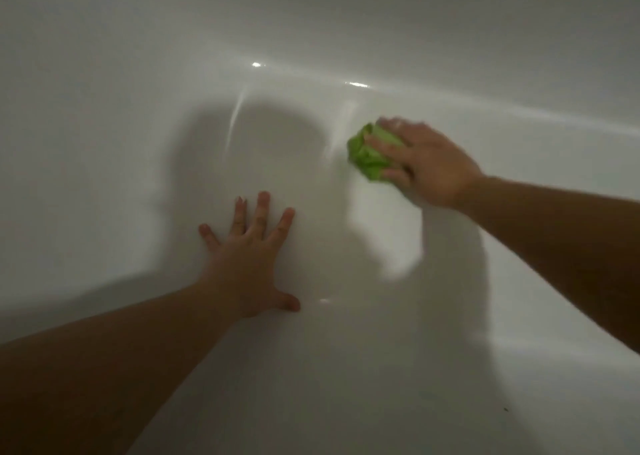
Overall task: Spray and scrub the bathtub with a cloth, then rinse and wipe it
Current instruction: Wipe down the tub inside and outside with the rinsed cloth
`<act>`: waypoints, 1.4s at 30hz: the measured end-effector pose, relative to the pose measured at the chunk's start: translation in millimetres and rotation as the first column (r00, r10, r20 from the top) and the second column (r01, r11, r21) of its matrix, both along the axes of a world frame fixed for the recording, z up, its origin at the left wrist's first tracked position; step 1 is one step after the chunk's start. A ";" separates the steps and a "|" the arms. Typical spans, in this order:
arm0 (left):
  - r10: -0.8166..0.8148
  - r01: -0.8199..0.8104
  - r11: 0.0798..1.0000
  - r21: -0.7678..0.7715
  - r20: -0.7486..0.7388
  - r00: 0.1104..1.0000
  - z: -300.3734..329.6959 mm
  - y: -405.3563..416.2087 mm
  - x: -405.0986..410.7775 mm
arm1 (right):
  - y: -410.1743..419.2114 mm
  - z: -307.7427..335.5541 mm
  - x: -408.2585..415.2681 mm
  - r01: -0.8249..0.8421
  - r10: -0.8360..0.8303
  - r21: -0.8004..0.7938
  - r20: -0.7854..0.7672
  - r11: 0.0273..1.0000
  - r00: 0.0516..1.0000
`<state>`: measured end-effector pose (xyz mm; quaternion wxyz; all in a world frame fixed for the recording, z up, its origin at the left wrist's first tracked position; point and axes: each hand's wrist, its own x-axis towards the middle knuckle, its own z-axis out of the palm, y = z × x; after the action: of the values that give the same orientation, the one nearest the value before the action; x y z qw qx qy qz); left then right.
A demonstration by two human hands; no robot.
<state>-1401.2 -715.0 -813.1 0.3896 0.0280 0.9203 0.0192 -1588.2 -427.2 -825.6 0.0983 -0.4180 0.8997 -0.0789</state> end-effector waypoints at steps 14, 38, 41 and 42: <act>0.112 -0.114 0.992 0.053 0.044 0.993 4.7 41.6 14.8 | 49.7 15.8 184.1 -0.307 0.364 -0.227 0.281 0.924 0.888; 0.147 -0.149 0.987 0.052 0.035 0.988 -1.4 99.6 1.9 | 129.2 8.7 156.4 -0.391 0.446 -0.238 0.262 0.889 0.856; 0.127 -0.127 0.991 0.047 0.016 0.992 -2.5 105.2 -2.7 | 118.5 -5.8 73.8 -0.246 0.302 -0.253 0.215 0.936 0.929; 0.118 -0.118 0.992 0.041 0.014 0.993 -2.1 106.9 -4.3 | 116.0 -7.6 38.2 -0.241 0.257 -0.143 0.105 0.960 0.961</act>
<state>-1405.5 -608.1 -815.2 0.3927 -0.0184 0.9174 0.0618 -1549.9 -311.2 -833.1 0.1353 -0.5277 0.8252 -0.1491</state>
